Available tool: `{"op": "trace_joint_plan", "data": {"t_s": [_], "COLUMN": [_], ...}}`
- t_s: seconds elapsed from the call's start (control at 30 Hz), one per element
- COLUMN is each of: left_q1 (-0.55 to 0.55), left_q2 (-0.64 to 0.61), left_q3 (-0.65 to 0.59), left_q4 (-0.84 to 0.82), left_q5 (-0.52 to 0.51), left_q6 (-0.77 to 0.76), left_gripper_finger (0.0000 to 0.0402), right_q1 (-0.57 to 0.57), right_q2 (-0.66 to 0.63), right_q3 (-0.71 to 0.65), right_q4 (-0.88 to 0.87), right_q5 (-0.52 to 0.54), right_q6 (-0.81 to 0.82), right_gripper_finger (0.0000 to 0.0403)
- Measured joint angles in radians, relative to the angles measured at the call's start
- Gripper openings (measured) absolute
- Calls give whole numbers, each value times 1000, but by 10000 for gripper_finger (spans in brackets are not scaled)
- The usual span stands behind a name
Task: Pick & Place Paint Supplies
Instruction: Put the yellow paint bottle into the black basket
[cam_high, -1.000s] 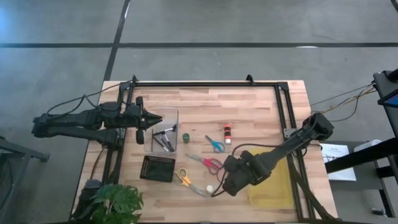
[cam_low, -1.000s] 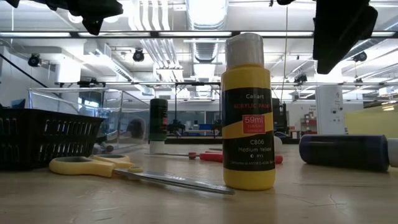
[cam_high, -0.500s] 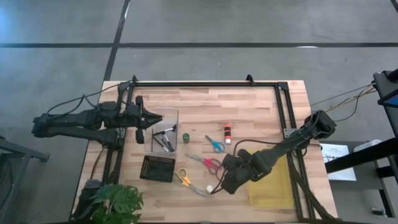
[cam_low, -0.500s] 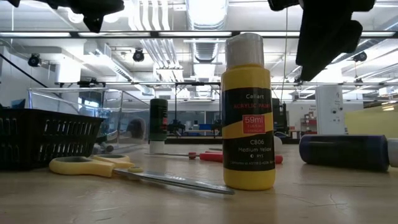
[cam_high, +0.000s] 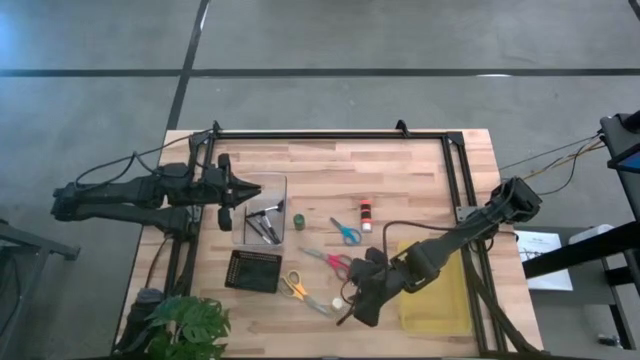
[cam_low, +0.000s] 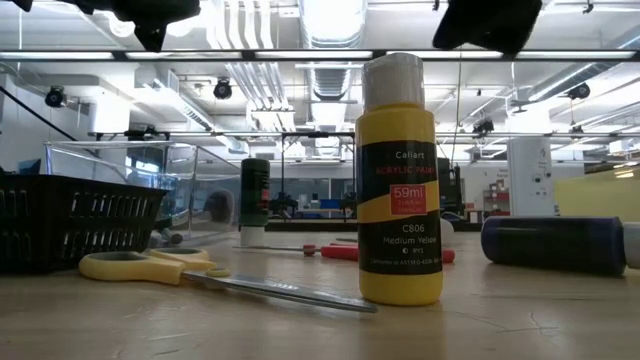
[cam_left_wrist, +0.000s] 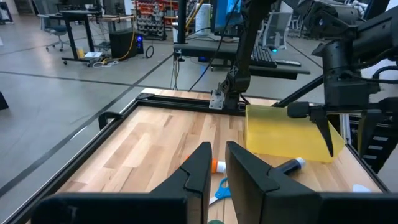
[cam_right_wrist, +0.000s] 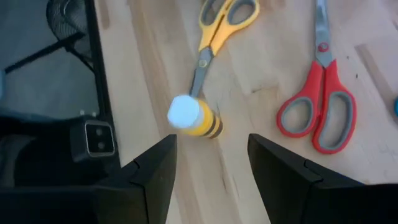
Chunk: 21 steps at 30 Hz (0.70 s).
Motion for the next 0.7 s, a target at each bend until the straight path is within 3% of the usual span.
{"op": "trace_joint_plan", "data": {"t_s": [0.23, 0.43, 0.7], "left_q1": [0, 0, -16], "left_q2": [0, 3, 168], "left_q3": [0, 0, 11], "left_q4": [-2, -2, 114], "left_q5": [0, 1, 147], "left_q6": [0, -1, 41], "left_gripper_finger": [58, 58, 58], "right_q1": [47, 113, 138], "right_q2": [1, 27, 31], "right_q3": [-44, -67, -66], "right_q4": [-59, 1, -44], "right_q5": [-2, 42, 177], "right_q6": [81, 103, 66], "right_gripper_finger": [196, 196, 196]}}
